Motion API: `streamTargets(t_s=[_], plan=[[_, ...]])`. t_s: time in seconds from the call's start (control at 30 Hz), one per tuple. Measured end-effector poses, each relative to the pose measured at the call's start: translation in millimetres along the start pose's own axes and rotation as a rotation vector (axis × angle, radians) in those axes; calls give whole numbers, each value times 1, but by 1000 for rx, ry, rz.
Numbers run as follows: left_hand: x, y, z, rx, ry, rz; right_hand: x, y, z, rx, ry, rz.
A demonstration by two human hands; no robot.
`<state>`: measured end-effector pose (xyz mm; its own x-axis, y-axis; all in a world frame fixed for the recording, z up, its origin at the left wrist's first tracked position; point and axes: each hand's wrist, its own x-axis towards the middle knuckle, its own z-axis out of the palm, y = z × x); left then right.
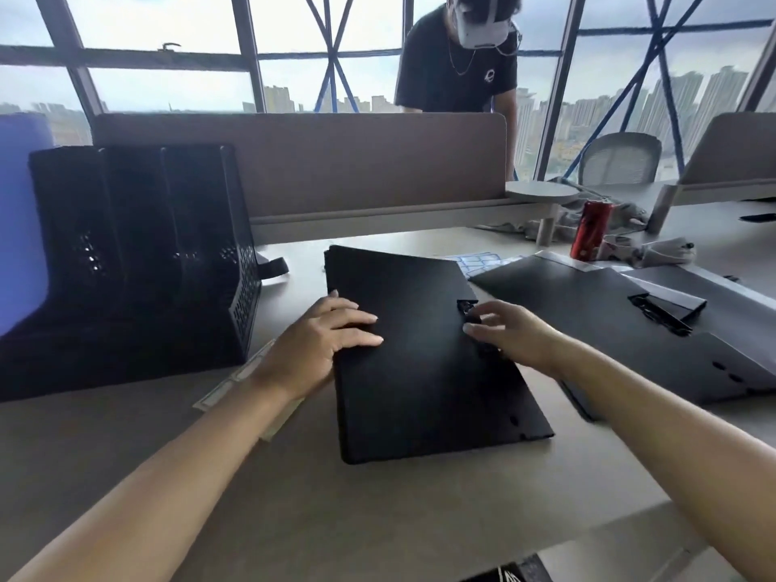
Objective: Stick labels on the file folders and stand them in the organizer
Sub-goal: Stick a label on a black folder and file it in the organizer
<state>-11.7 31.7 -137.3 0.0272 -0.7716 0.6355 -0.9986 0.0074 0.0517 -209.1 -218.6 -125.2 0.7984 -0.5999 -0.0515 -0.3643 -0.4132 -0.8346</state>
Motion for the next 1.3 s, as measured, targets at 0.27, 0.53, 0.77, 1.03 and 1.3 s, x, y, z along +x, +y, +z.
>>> streamTargets(t_s=[0.27, 0.53, 0.77, 1.03, 1.3], plan=[[-20, 0, 7, 104, -315, -22, -14, 21, 20, -482, 149, -99], [-30, -10, -10, 265, -546, -666, -38, 23, 4, -799, 27, -107], [-34, -15, 3, 177, -774, -847, -18, -41, 36, -922, -51, -304], [-35, -7, -21, 87, -656, -905, 45, -48, 124, -855, -258, -288], [-13, -18, -27, 102, -785, -1014, 68, -24, 98, -818, -214, -296]])
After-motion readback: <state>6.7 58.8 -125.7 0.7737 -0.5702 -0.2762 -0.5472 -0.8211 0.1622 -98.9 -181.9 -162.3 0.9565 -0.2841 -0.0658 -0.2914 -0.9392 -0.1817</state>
